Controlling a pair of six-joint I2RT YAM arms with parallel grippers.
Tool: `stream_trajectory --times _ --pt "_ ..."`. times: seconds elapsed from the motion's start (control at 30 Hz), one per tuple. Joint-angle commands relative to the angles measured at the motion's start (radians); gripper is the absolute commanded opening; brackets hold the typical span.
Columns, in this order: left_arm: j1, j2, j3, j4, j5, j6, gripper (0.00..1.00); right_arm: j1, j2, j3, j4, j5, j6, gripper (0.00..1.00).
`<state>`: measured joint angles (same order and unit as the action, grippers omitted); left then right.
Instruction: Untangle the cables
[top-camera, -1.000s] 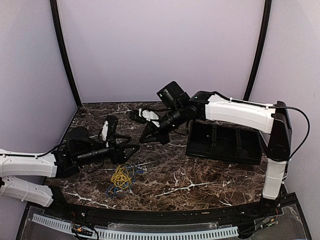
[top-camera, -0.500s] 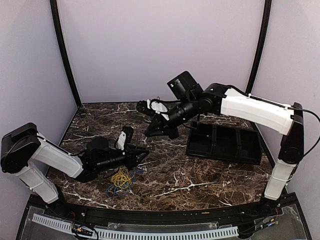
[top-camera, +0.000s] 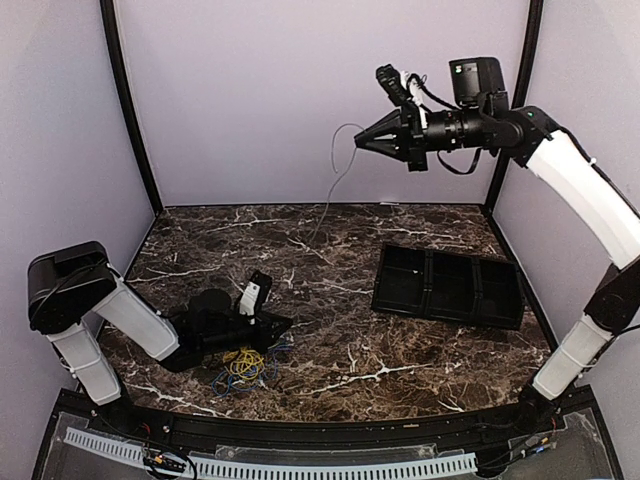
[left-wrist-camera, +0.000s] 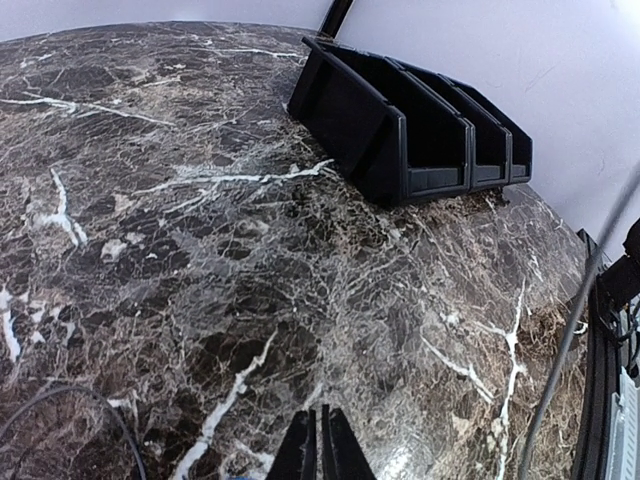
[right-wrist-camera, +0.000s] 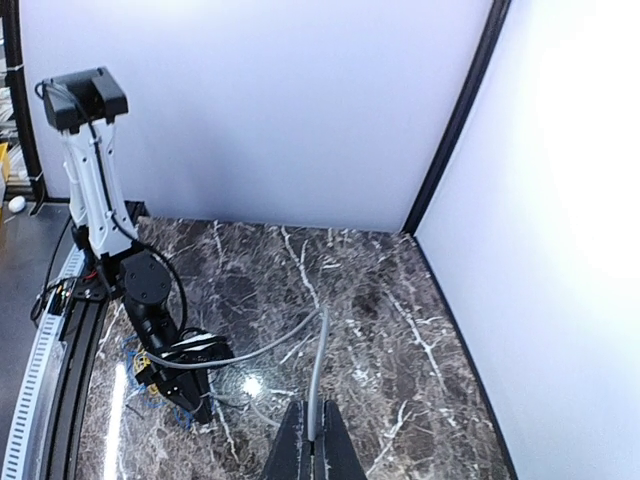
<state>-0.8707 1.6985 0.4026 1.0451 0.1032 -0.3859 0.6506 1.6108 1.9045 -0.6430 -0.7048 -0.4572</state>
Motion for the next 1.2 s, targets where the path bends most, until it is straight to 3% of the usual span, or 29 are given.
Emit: stream_trajectory --times 0.0,0.2,0.4,0.57,0.8,1.17 --pt "-0.001 0.007 -0.034 0.018 -0.035 -0.027 0.04 -0.101 -0.066 0.053 0.073 -0.096 0.068 0.0" --pt "-0.002 0.002 -0.016 -0.017 -0.049 -0.03 0.03 -0.218 -0.096 0.033 0.117 -0.128 0.14 0.0" --pt "-0.001 -0.005 -0.02 -0.011 -0.063 -0.036 0.08 -0.323 -0.147 -0.024 0.192 -0.14 0.212 0.0" --pt "-0.001 -0.043 -0.019 -0.023 -0.043 -0.045 0.18 -0.356 -0.193 -0.104 0.209 -0.097 0.194 0.0" --pt "-0.009 -0.255 -0.011 -0.146 -0.026 -0.117 0.39 -0.392 -0.244 -0.293 0.268 -0.053 0.179 0.0" --pt "-0.011 -0.587 -0.002 -0.449 -0.145 -0.089 0.46 -0.42 -0.259 -0.47 0.328 -0.047 0.179 0.0"
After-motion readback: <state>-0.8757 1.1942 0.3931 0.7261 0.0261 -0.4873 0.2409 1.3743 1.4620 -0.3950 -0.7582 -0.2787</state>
